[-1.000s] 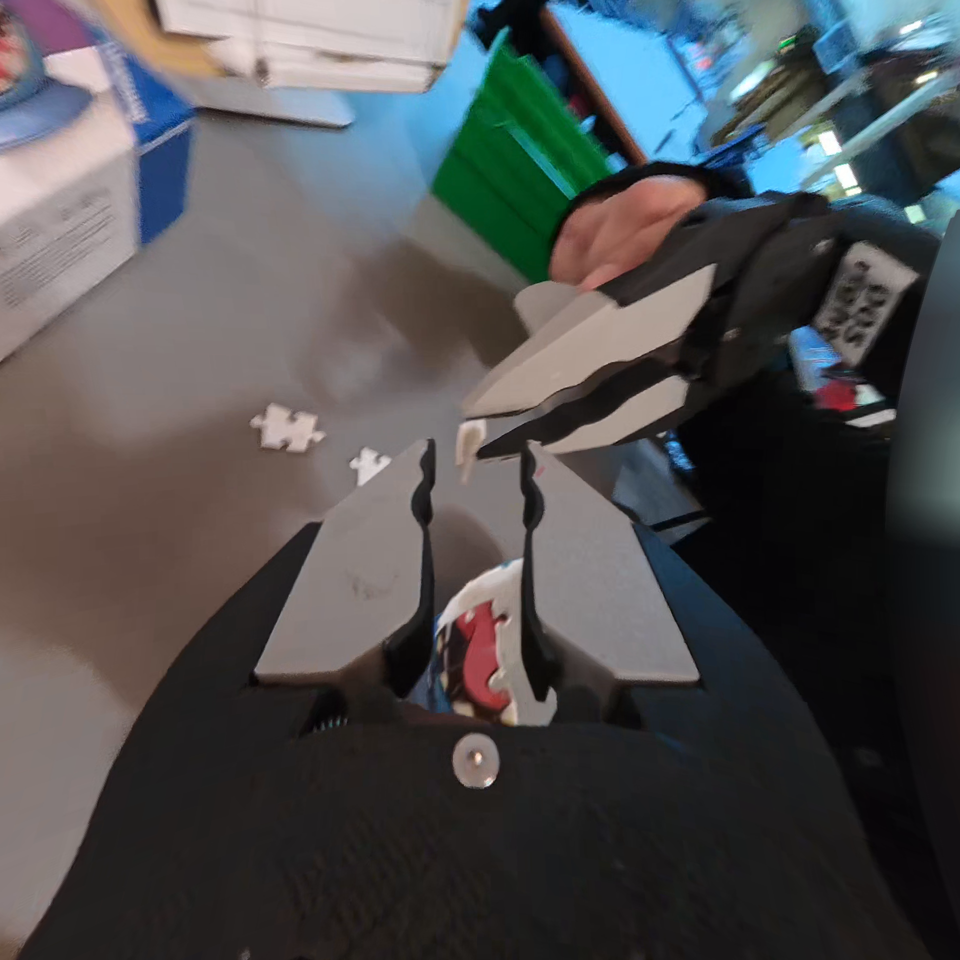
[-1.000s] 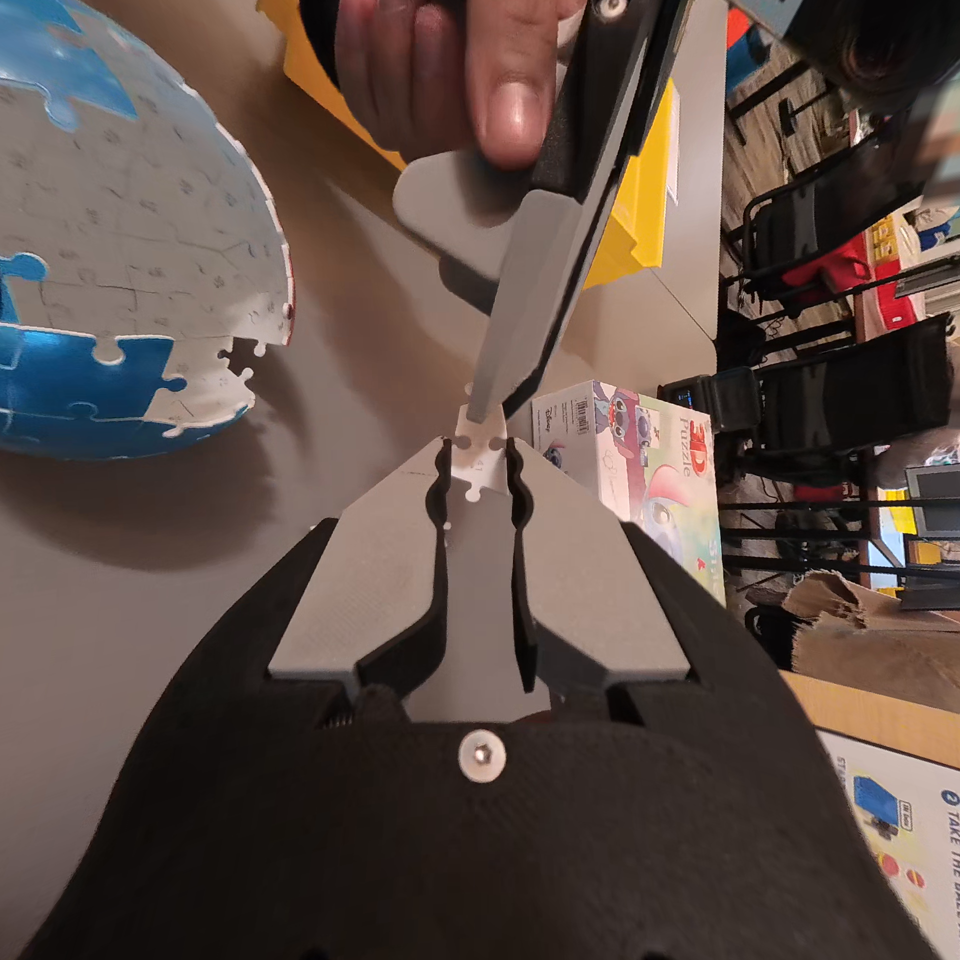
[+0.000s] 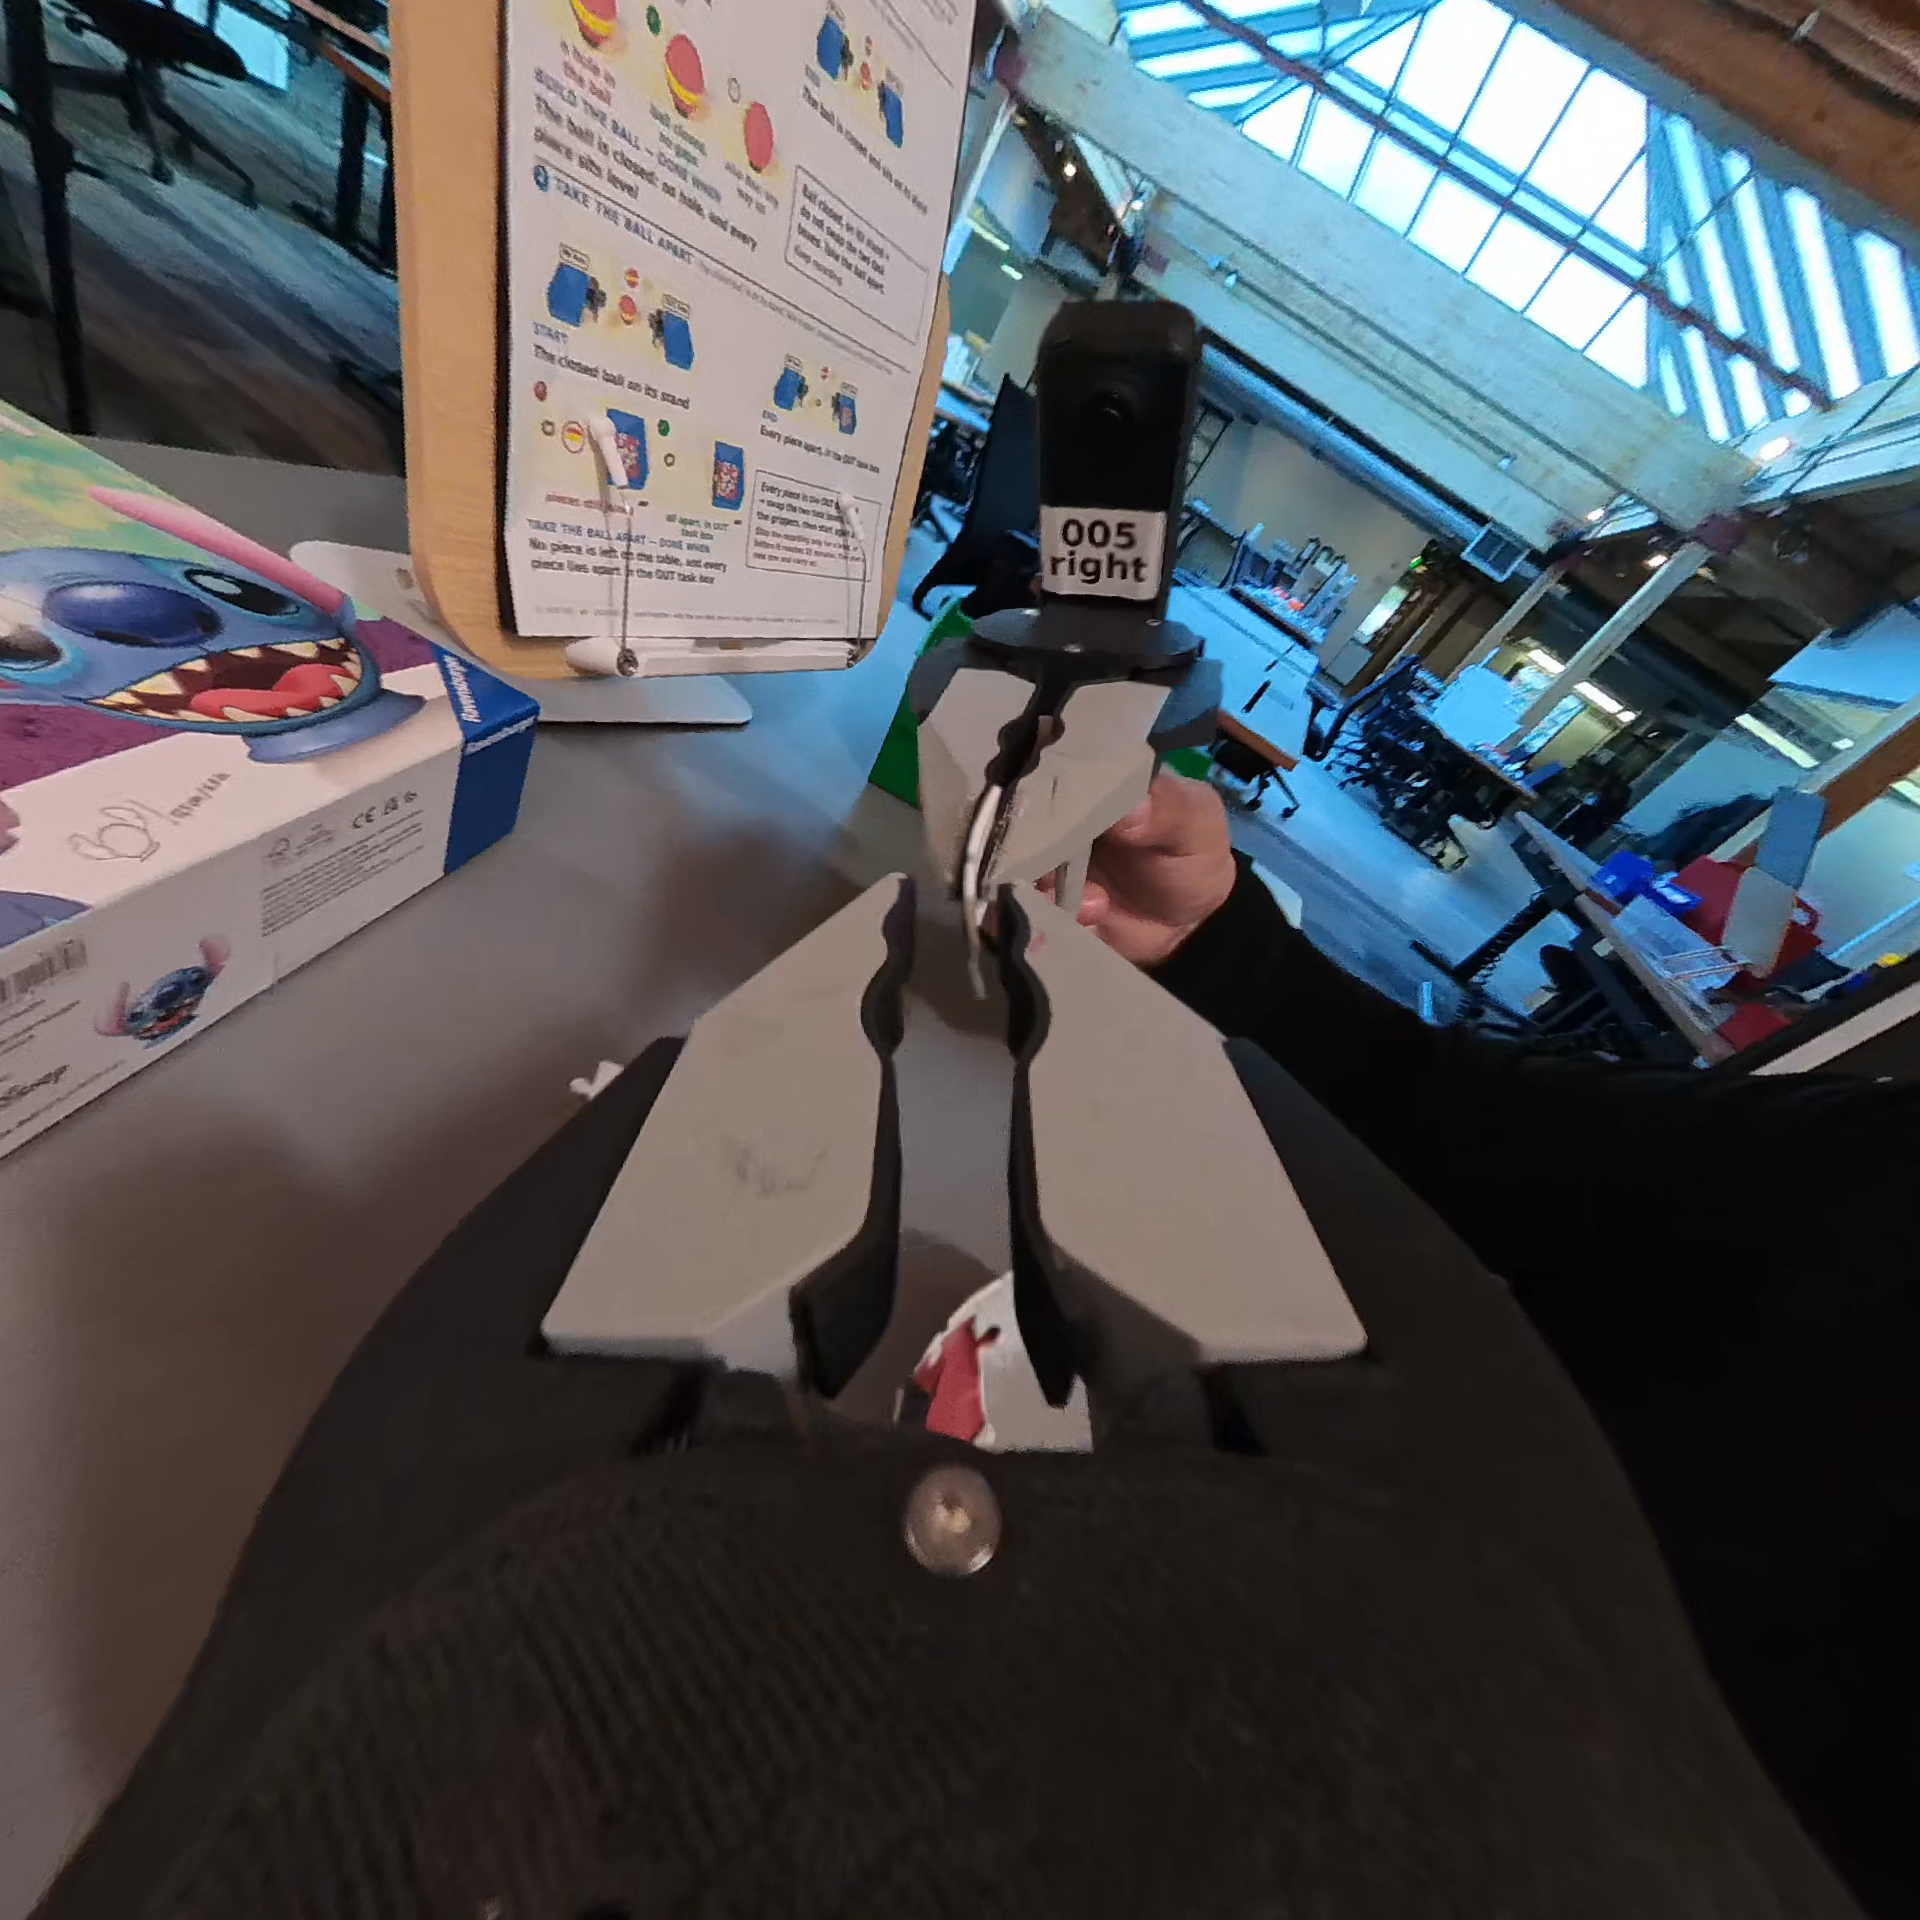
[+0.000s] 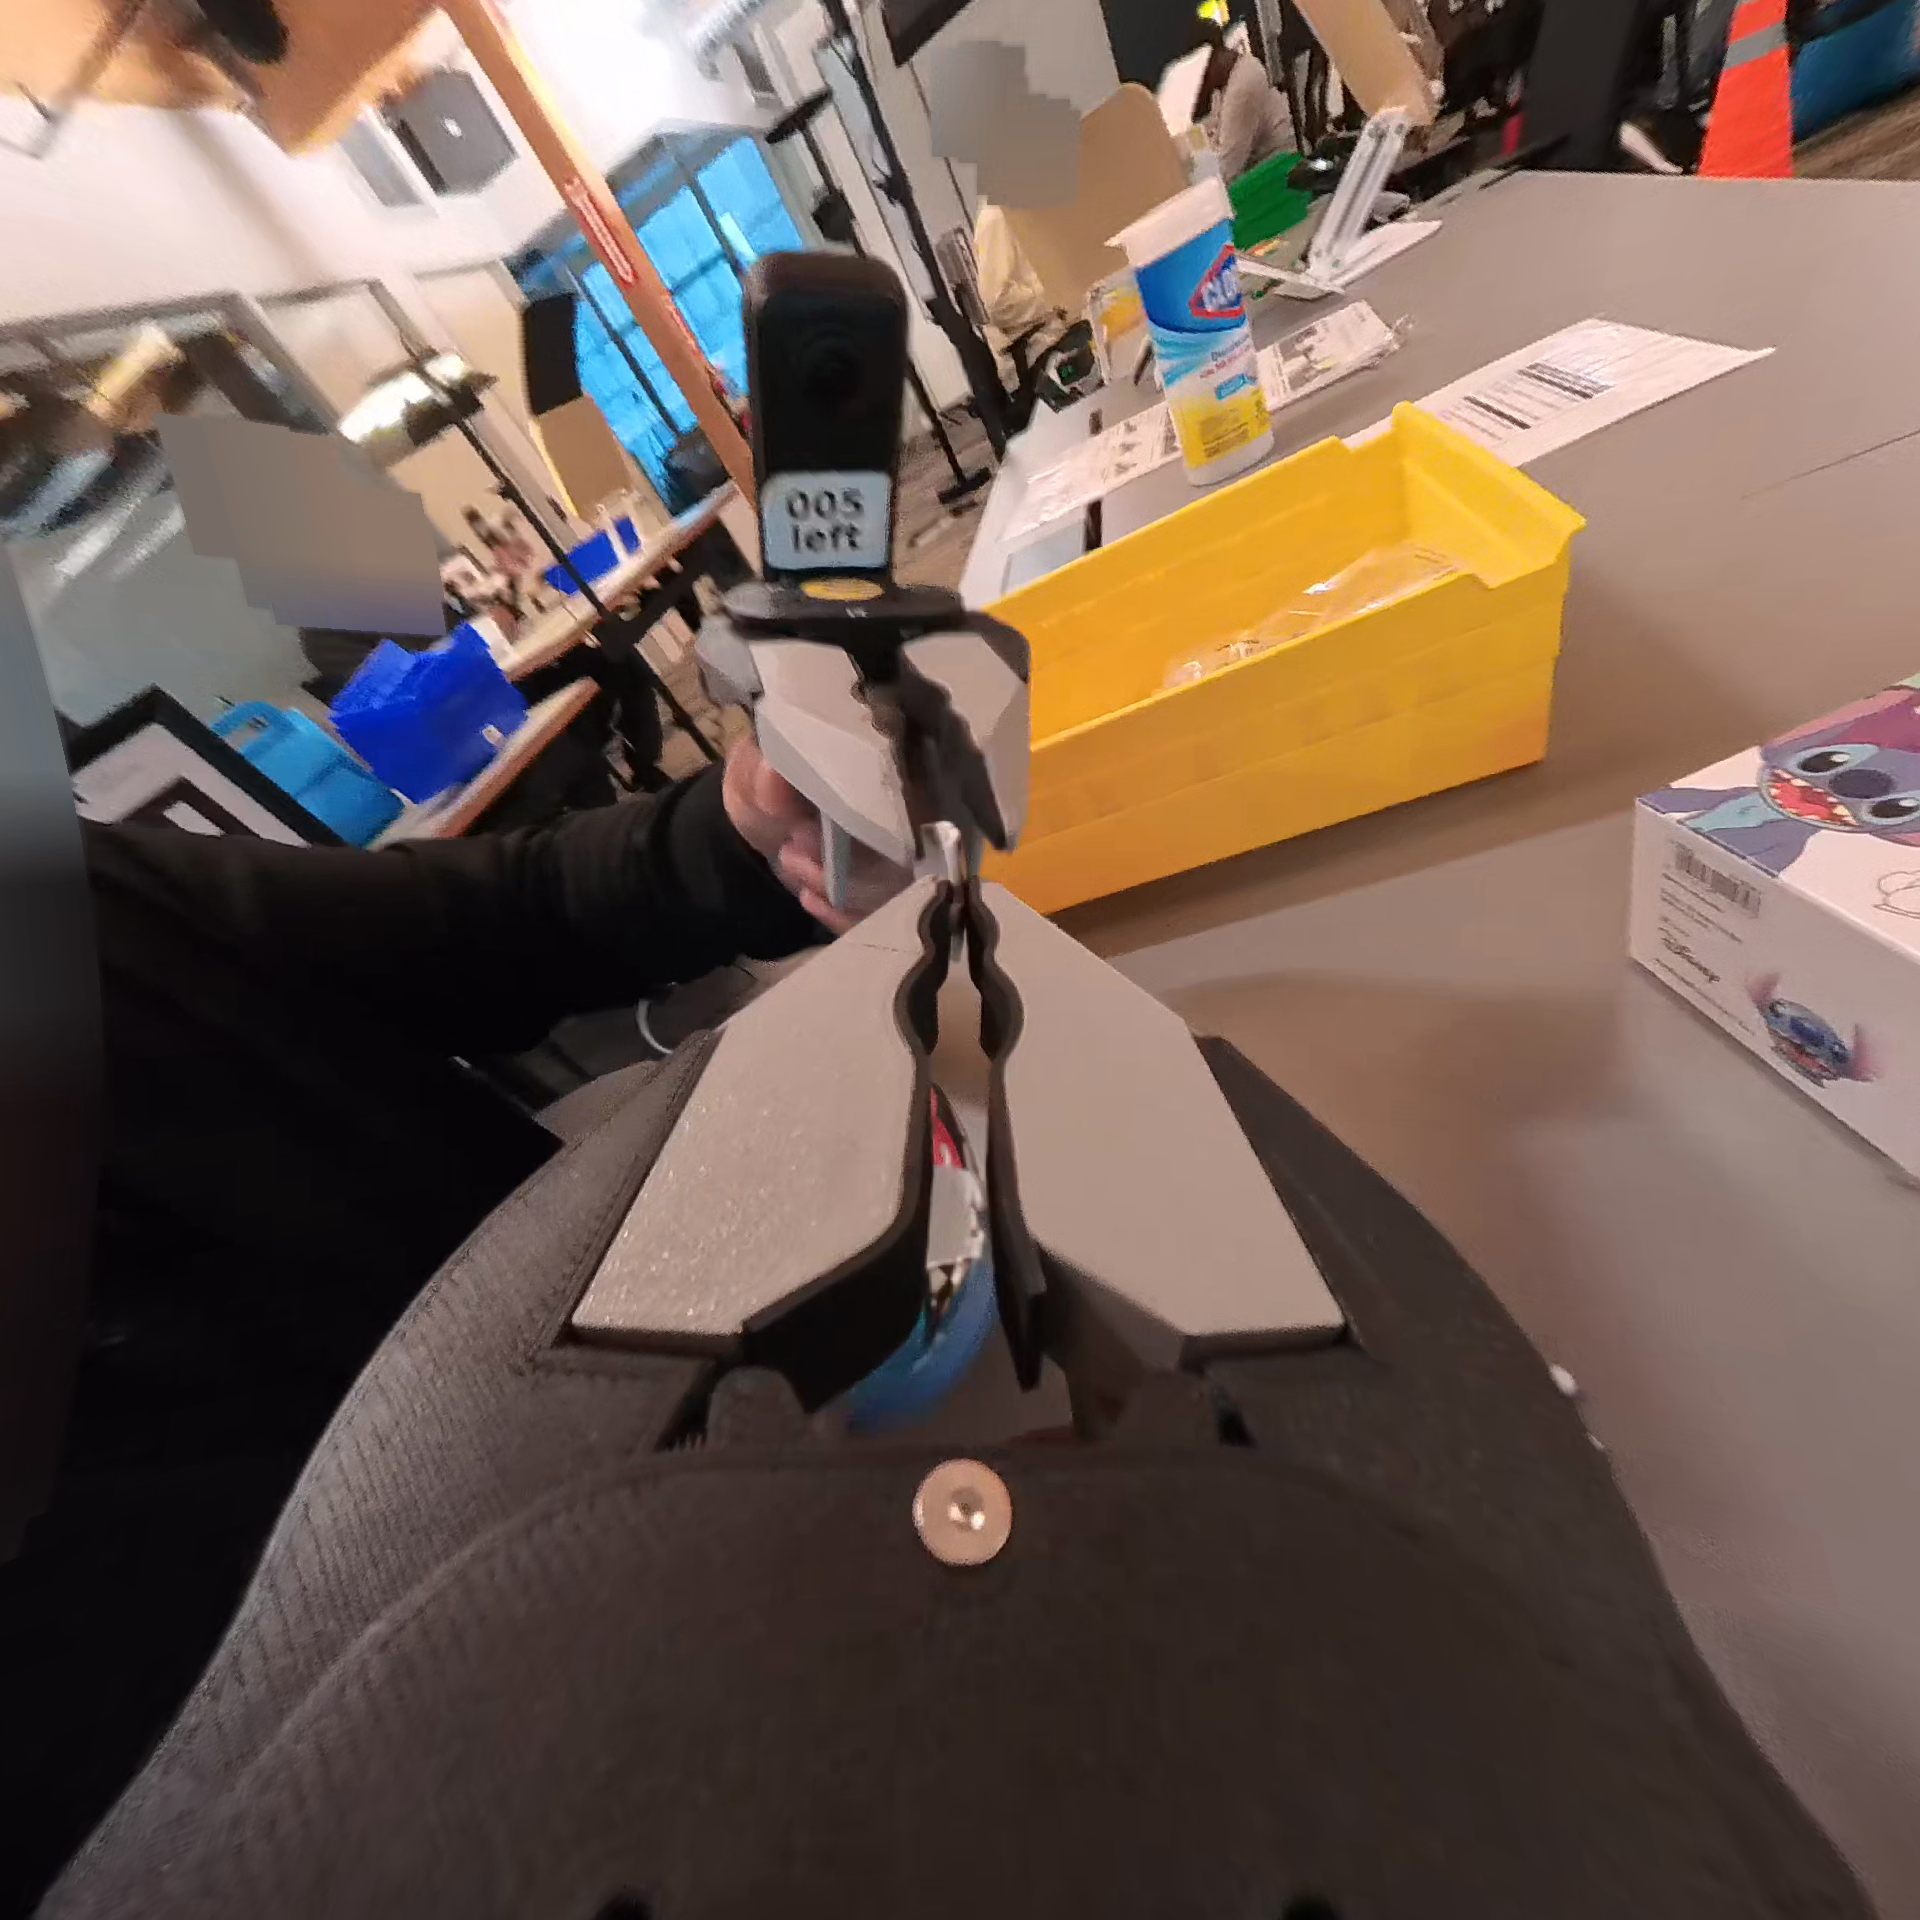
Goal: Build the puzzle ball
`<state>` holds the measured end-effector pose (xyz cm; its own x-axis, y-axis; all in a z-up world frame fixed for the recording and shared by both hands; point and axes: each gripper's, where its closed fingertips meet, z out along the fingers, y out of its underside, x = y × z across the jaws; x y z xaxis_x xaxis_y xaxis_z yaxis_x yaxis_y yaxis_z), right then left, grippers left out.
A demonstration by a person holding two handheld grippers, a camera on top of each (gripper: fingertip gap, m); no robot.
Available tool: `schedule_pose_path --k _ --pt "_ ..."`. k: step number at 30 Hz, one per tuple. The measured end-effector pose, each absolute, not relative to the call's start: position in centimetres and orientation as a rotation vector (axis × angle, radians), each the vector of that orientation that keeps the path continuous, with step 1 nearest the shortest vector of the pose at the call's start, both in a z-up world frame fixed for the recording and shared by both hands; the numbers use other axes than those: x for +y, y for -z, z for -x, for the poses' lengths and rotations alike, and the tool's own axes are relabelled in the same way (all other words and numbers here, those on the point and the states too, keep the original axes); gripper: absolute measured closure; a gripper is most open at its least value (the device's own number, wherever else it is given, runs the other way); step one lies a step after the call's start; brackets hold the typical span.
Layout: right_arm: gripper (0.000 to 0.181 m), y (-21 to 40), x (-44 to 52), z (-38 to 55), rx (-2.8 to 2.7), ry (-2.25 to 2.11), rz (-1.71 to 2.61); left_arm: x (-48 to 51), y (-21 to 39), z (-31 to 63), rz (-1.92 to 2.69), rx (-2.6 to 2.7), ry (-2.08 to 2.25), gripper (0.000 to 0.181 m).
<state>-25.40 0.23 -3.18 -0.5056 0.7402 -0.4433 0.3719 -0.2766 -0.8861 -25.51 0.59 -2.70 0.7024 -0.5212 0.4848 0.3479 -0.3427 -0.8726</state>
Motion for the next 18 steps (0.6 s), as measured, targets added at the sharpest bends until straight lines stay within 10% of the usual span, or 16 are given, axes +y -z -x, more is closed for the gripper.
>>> schedule_pose_path --k 10,18 --pt "0.181 10.0 -3.6 22.0 -2.188 -1.140 1.313 -4.4 6.9 26.6 2.048 0.309 0.884 0.108" --pt "0.181 12.6 -4.9 22.0 -2.375 -1.037 1.331 -5.2 6.3 25.3 2.025 0.310 1.263 0.097"
